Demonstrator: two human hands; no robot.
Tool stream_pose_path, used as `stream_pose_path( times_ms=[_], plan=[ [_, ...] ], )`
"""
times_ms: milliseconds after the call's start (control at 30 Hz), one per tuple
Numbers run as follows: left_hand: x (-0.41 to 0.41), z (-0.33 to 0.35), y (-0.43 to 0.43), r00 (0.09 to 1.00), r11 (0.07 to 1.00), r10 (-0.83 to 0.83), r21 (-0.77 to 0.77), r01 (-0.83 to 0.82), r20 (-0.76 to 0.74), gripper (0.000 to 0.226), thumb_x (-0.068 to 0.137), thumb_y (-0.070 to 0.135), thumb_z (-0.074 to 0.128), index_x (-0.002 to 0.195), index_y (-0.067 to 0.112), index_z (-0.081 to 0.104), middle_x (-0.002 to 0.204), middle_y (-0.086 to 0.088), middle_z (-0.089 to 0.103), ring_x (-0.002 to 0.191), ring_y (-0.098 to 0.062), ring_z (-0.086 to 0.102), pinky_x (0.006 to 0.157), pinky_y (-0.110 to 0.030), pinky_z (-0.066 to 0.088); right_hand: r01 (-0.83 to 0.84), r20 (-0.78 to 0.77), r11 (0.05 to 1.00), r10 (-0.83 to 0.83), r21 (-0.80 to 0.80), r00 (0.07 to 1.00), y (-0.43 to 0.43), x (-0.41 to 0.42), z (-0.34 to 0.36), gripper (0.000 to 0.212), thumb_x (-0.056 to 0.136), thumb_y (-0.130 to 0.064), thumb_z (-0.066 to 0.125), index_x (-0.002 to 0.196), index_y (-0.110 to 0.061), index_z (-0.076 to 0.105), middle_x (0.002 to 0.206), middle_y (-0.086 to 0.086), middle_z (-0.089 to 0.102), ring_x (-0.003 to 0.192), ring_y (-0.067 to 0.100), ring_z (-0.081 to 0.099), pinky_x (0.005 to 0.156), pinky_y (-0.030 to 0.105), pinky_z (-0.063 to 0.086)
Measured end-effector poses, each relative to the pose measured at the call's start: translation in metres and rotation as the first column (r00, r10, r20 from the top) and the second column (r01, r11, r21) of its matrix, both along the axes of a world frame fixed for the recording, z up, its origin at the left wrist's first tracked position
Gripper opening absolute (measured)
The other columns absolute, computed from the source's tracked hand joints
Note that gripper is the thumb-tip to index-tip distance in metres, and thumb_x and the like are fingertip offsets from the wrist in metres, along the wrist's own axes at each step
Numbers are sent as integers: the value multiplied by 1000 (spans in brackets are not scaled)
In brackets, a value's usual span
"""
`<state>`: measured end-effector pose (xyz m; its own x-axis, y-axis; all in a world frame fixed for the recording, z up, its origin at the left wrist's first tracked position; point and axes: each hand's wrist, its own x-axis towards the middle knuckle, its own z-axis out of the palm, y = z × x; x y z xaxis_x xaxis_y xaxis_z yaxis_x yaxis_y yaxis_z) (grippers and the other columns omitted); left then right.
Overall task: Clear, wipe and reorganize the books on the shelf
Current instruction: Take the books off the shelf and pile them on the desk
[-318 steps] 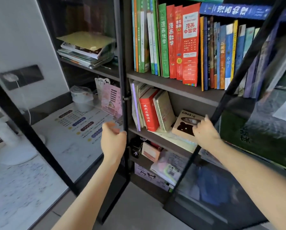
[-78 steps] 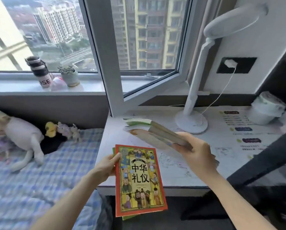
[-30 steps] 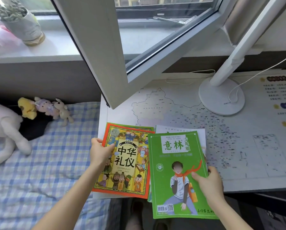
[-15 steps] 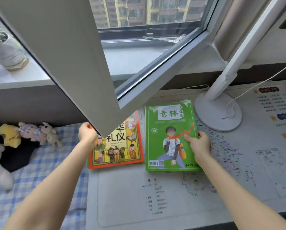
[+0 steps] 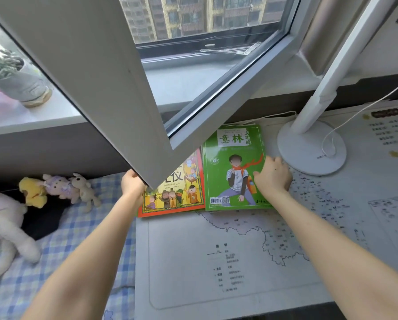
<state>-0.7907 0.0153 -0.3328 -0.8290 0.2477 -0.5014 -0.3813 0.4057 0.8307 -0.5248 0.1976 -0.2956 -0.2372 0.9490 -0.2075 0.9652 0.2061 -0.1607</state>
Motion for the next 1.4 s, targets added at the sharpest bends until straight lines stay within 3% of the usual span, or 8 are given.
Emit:
stream_pose_path(
  times_ms=[133, 300, 467, 700, 833, 1000, 1167, 1400],
  plan=[
    [-2, -7, -19, 1000, 997, -10, -71, 11, 5, 43, 80, -8, 53, 122, -1, 58, 122, -10, 64, 112, -26, 60, 97, -42, 49, -23, -47, 999, 21, -47, 999, -25, 11, 10, 45, 92, -32, 60, 129, -8, 49, 128, 13, 50, 114, 33, 52, 83, 37, 45],
    [-8, -16, -32, 997, 991, -75, -112, 77, 28, 62, 54, 0, 64, 116, 5, 62, 118, -21, 64, 105, -36, 64, 93, -55, 50, -15, -123, 997, 5, -80, 992, -52, 35, 28, 43, 93, -32, 59, 128, -10, 50, 127, 11, 52, 111, 31, 54, 80, 35, 44],
    [38, 54, -31, 999, 992, -51, -120, 49, -7, 46, 75, -14, 55, 121, -10, 56, 129, -26, 54, 124, -41, 48, 105, -50, 37, -22, -158, 997, 10, -74, 987, -75, 62, 62, 39, 92, -29, 59, 127, -14, 52, 127, 7, 54, 109, 29, 56, 81, 33, 46],
    [106, 97, -39, 962, 933, -260, -234, 274, 87, 21, 89, -1, 50, 109, 2, 56, 91, -10, 59, 82, -25, 59, 63, -22, 43, -82, -307, 990, 44, -112, 951, -114, 138, 136, 28, 91, -30, 59, 116, -18, 62, 114, 2, 65, 103, 22, 60, 78, 28, 44],
    [193, 128, -41, 804, 758, -560, -269, 594, 199, 5, 93, 2, 51, 96, 1, 55, 63, -9, 59, 60, -20, 50, 51, -22, 44, -131, -435, 985, 71, -110, 898, -147, 211, 184, 21, 91, -33, 60, 106, -19, 66, 99, -4, 66, 92, 12, 60, 77, 26, 47],
    [345, 205, -32, 323, 311, -944, -134, 941, 76, 9, 95, 13, 56, 93, 10, 65, 86, -9, 68, 76, -19, 63, 72, -26, 53, -115, -524, 993, 83, -29, 848, -205, 332, 248, 13, 91, -32, 61, 94, -22, 69, 83, -11, 66, 76, 1, 58, 73, 22, 49],
    [510, 295, -49, -123, -128, -983, 30, 991, -139, 14, 95, 11, 54, 102, 9, 66, 95, -11, 73, 82, -14, 69, 73, -20, 55, 55, -605, 994, 16, 99, 796, -266, 458, 301, 10, 90, -24, 63, 88, -20, 72, 75, -12, 68, 71, -1, 62, 68, 16, 49],
    [682, 387, -46, -201, -315, -902, 264, 912, -383, 12, 93, 0, 54, 94, 4, 65, 76, -7, 71, 66, -12, 67, 64, -19, 55, 507, -684, 780, -143, 367, 716, -318, 605, 364, 17, 87, -17, 65, 73, -26, 69, 70, -6, 71, 69, 12, 67, 74, 41, 54]
  ],
)
